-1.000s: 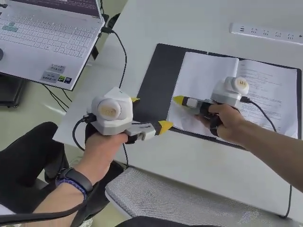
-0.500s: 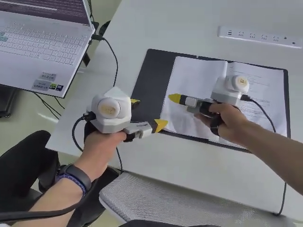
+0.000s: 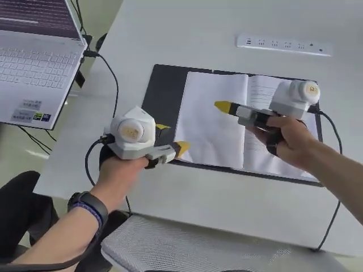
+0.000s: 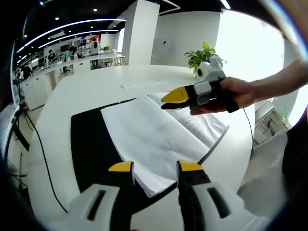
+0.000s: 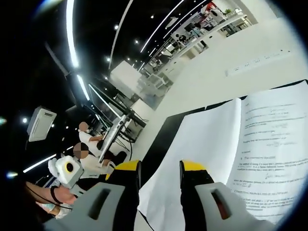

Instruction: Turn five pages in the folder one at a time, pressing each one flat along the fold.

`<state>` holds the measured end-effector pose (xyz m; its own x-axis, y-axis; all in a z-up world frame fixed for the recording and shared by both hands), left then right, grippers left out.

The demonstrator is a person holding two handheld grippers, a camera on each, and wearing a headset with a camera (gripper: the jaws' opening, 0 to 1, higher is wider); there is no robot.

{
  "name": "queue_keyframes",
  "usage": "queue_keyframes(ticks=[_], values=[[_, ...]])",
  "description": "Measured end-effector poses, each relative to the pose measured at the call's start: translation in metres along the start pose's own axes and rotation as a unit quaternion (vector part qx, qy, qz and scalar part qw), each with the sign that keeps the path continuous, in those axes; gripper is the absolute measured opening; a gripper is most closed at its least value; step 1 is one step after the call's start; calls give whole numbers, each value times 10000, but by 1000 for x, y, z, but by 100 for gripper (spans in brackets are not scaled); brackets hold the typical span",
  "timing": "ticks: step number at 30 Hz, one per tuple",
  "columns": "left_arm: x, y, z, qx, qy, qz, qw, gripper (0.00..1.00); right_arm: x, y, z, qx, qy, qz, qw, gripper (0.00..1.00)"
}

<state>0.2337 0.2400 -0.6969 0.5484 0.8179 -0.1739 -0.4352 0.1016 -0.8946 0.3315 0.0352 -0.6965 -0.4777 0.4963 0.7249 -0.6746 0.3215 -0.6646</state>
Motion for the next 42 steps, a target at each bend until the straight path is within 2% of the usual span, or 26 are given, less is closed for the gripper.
queue_keyframes(ticks=[3, 5, 8, 11, 15, 22, 33, 36, 39, 42], values=[[0, 7, -8, 139, 34, -73, 9999, 30, -6, -4, 8, -59, 71, -28, 10000, 30], [3, 17, -14, 286, -38, -263, 9992, 29, -9, -6, 14, -80, 103, -50, 9999, 29], [5, 30, -23, 424, -67, -232, 9988, 23, -14, -9, 20, -120, 140, -113, 9998, 26], [6, 36, -27, 514, -94, -289, 9982, 21, -20, -11, 29, -250, 199, -221, 9992, 23], [5, 43, -29, 665, -141, -460, 9966, 19, -29, -11, 37, -253, 278, -241, 9990, 23], [2, 42, -27, 637, -207, -785, 9947, 16, -38, -9, 40, -200, 337, -265, 9989, 23], [4, 42, -28, 613, -212, -775, 9949, 16, -52, -18, 29, -133, 305, -166, 9993, 21], [4, 42, -28, 621, -202, -753, 9950, 18, -59, -18, 25, -109, 301, -177, 9993, 19], [4, 42, -28, 614, -192, -726, 9953, 18, -77, -20, 19, -96, 325, -220, 9992, 16], [5, 42, -28, 618, -193, -703, 9954, 18, -79, -19, 15, -83, 298, -215, 9993, 14]])
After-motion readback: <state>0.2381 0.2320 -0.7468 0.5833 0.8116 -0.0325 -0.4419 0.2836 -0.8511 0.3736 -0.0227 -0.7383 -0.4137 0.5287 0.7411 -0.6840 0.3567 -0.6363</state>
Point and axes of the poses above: the centre of the closed fingertips' face, and the gripper's own axes: z roughly backward along the fingers, x roughly to its left, y roughly out of its underside, the point moved 9 cm from there along z, roughly backward along the fingers, and after that the axes turned 12 degrees about -x, right-handed, at the moved point
